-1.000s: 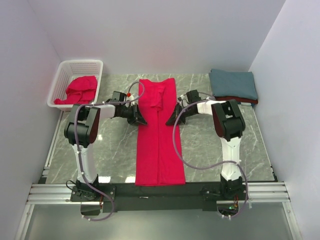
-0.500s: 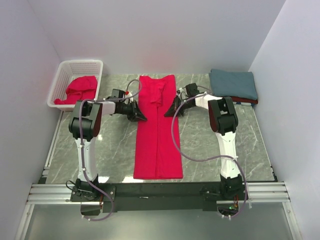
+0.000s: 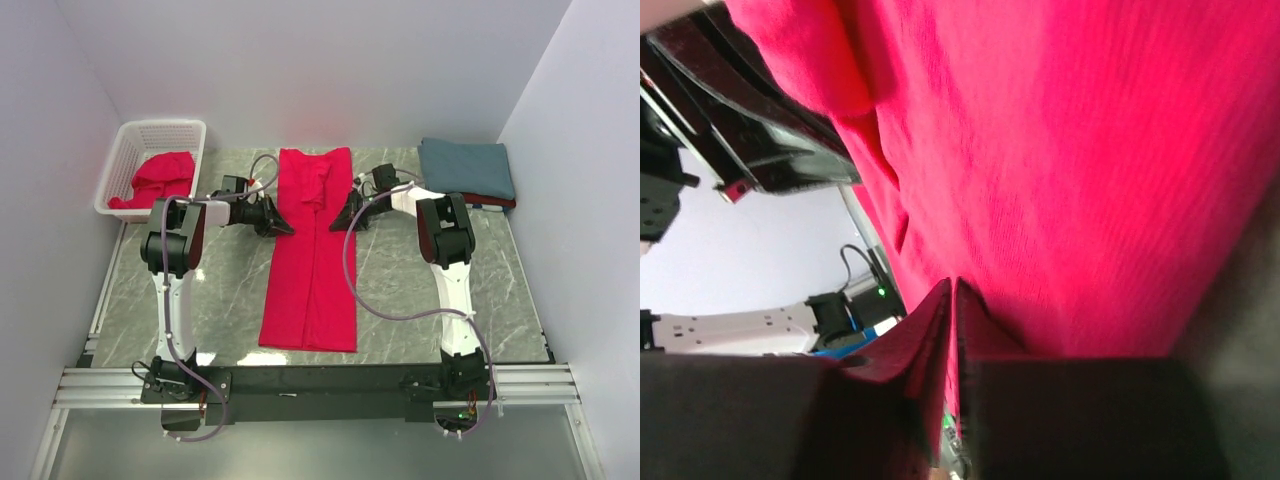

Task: Fold and stack the t-shirts
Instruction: Fold the tshirt

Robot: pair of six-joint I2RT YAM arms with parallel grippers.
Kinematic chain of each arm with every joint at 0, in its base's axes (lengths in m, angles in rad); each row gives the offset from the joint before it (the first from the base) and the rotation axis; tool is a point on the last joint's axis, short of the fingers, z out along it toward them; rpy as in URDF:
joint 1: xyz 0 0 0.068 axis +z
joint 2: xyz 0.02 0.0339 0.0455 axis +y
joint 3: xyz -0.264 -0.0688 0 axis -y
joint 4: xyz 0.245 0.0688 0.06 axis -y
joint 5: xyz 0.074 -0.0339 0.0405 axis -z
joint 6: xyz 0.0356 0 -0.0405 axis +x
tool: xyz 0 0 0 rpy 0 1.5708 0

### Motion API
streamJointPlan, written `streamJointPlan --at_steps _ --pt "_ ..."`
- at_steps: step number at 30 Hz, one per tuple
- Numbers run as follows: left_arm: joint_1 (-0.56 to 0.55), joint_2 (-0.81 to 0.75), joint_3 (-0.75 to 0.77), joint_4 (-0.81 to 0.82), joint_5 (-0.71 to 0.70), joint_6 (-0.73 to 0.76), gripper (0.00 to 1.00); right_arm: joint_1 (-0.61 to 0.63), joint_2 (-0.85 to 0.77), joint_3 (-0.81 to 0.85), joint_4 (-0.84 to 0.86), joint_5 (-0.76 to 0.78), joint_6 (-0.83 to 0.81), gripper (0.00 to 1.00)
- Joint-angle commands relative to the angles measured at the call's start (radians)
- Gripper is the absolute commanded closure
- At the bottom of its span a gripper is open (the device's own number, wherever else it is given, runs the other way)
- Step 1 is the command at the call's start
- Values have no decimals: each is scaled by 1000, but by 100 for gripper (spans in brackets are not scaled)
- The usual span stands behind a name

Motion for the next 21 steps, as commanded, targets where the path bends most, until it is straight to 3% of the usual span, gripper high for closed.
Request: streamJointPlan --at_steps 1,2,5,11,18,21 --pt "17 -91 -29 61 -51 42 94 -8 -114 22 -128 56 -122 84" --pt "23 -121 -43 49 -51 86 93 -5 -192 -4 -153 97 -150 74" --pt "18 -233 -69 -47 -76 183 88 12 -301 -58 -185 161 -271 57" --pt "-23 -365 -115 -250 -235 502 73 165 -421 -115 -374 523 -487 55" --pt "-118 -406 -184 -261 -394 510 54 280 -386 -150 -412 740 -475 53" --pt "-172 -400 -189 -242 -436 488 51 289 -329 -121 -426 781 -473 53"
